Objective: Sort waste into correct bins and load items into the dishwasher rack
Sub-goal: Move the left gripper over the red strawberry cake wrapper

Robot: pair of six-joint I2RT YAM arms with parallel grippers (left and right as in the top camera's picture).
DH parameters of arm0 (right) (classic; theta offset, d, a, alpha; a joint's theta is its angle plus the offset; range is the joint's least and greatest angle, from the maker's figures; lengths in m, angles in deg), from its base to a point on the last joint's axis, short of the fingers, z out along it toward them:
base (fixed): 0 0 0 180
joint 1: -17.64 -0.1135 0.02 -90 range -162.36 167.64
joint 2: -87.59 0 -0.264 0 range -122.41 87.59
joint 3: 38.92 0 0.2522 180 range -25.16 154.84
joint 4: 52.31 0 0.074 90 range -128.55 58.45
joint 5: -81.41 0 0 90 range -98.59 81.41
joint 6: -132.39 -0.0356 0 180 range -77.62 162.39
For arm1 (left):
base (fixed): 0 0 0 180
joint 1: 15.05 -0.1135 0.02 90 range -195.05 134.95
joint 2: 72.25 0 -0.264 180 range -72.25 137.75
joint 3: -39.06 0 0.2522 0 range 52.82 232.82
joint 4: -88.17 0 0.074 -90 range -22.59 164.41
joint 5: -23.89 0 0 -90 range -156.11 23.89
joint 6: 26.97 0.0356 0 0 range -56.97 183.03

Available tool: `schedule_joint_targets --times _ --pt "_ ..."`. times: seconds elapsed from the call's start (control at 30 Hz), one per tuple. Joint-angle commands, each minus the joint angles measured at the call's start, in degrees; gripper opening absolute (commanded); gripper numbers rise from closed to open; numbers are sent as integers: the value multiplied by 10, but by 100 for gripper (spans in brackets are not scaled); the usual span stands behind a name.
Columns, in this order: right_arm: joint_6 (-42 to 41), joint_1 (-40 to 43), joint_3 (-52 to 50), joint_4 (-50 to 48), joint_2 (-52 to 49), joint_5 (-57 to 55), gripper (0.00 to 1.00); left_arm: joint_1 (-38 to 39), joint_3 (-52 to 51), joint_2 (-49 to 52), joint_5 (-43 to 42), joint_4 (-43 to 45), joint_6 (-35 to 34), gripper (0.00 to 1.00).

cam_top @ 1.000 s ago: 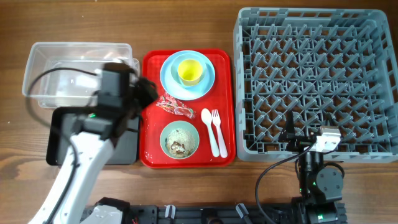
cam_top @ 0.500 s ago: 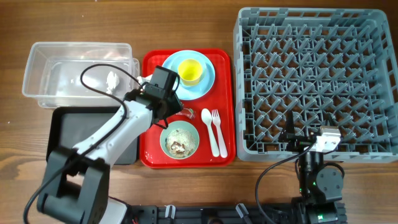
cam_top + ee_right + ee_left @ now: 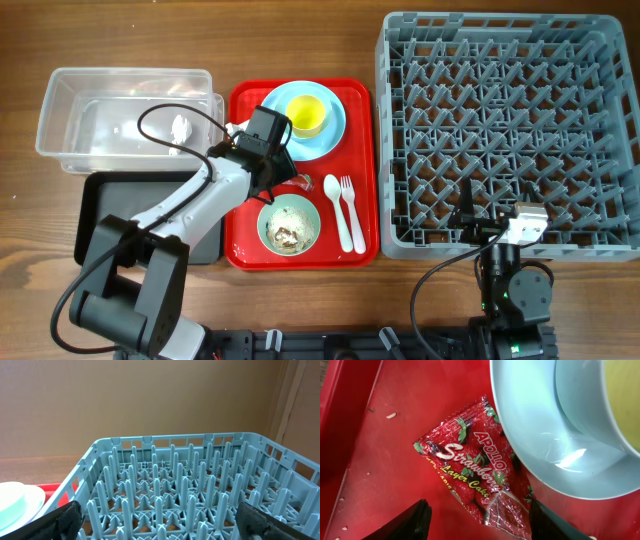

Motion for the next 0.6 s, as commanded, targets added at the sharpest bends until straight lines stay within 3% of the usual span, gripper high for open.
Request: schedule_joint_targets --times 0.0,0.37,0.47,0.57 --pt "-7 -2 -1 -3 3 -10 100 9 -2 17 -4 4 -5 63" --pt "-7 -2 -1 -3 3 -10 100 13 -2 56 7 17 -5 61" --pt "-7 -2 -1 -3 3 -10 100 13 -2 59 24 16 -5 50" --pt "-7 -2 -1 -3 3 -10 100 13 -2 59 26 17 -3 30"
